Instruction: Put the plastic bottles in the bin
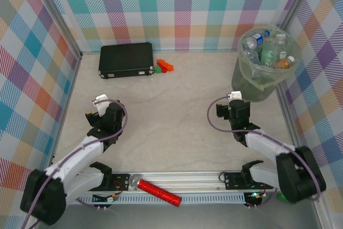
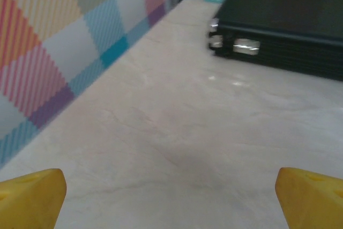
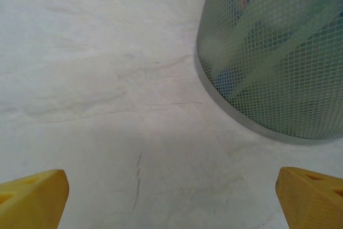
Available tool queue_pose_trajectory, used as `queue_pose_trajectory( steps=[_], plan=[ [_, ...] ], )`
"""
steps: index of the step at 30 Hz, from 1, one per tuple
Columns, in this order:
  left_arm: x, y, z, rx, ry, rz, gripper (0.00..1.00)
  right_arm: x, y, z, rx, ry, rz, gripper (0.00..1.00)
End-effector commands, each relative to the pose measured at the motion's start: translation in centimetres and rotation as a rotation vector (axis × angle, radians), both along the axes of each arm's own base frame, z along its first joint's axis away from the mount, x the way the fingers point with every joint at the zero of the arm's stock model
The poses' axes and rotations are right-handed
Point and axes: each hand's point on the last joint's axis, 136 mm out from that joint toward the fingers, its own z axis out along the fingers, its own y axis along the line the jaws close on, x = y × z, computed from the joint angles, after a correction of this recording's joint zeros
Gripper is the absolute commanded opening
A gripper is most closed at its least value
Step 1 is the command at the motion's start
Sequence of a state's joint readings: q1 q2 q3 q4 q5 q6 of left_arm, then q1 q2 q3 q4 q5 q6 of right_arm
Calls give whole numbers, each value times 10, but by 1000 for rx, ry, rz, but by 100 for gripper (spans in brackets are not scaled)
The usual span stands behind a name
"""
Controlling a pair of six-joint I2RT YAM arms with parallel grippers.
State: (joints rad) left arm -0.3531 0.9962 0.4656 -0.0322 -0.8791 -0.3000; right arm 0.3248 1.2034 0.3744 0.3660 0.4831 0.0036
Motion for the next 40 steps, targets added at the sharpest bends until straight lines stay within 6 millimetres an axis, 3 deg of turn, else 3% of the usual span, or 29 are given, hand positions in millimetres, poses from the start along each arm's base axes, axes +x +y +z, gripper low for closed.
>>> queue_pose_trajectory(
  steps=[1, 8, 10, 16, 18, 22, 40],
  plan=[
    [22, 19, -5, -40, -5, 62, 100, 29, -13, 24, -11, -177, -75, 99],
    [57, 21, -35, -24, -54, -24, 100, 55, -13, 17, 5, -206, -4, 99],
    [72, 10, -31, -7, -96, -120, 99, 55, -27, 13, 49, -203, -41, 99],
    [95, -24, -55, -55, -82, -354, 99, 51, -28, 9, 143, -209, 19, 99],
    [99, -39, -65, -50, -100, -458, 99, 50, -27, 5, 163, -201, 40, 99],
    [102, -37, -68, -79, -61, -445, 100, 54, -25, -6, 171, -163, 57, 99],
    [103, -36, -67, -81, -66, -447, 100, 58, -29, -6, 190, -155, 48, 99]
  ],
)
